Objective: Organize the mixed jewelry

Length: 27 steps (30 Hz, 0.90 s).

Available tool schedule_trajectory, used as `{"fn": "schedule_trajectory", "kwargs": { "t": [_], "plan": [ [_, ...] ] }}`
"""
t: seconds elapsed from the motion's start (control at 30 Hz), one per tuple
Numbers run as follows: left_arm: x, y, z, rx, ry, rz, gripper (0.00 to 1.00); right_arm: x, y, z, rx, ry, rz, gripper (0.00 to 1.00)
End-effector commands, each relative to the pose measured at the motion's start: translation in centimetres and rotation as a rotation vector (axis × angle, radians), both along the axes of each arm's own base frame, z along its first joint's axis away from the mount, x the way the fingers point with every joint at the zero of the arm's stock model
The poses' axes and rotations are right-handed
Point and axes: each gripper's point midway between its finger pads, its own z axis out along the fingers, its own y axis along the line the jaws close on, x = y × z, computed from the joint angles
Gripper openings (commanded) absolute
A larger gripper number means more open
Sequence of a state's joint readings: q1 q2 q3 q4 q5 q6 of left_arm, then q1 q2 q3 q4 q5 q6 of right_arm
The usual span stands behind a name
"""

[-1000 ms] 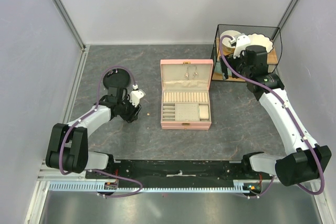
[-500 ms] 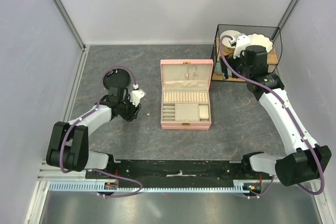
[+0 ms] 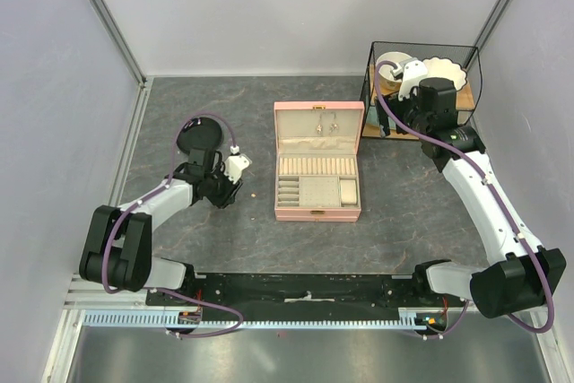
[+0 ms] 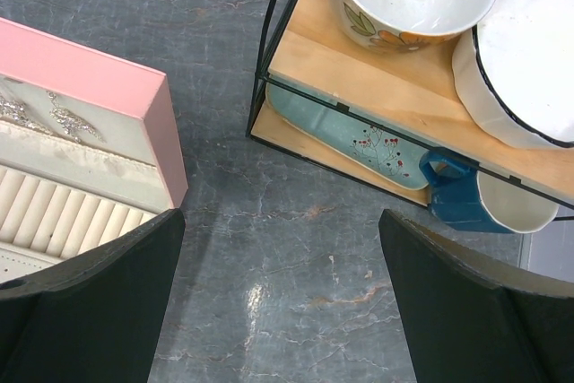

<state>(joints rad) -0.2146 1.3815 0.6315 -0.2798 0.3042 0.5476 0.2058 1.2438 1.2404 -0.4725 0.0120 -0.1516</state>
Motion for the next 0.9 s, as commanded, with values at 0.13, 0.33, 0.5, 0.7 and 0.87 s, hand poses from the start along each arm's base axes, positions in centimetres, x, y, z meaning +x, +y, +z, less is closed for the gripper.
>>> {"fn": "schedule_trajectory", "kwargs": {
  "t": [0.13,0.33,0.5,0.7,0.87],
  "plan": [
    [0.8,0.2,-0.7,0.062,-0.028,-0.026,0.39,0.2,0.1,0.8,-0.001,-0.032,0.006,0.98],
    [0.7,0.3,-1.0,0.081,-0.021,-0.029,0.37,0.3,0.0,0.8,-0.003,-0.032,0.004,0.98],
    [0.6,0.1,-1.3,0.088,-0.008,-0.034,0.27,0.3,0.1,0.9,-0.001,-0.035,0.005,0.98],
    [0.3,0.3,-1.7,0.101,0.007,-0.044,0.06,0.2,0.0,1.0,-0.004,-0.037,0.003,0.98],
    [0.0,0.2,-1.5,0.091,0.003,-0.049,0.02,0.2,0.0,0.7,-0.005,-0.033,0.002,0.98]
  ]
}}
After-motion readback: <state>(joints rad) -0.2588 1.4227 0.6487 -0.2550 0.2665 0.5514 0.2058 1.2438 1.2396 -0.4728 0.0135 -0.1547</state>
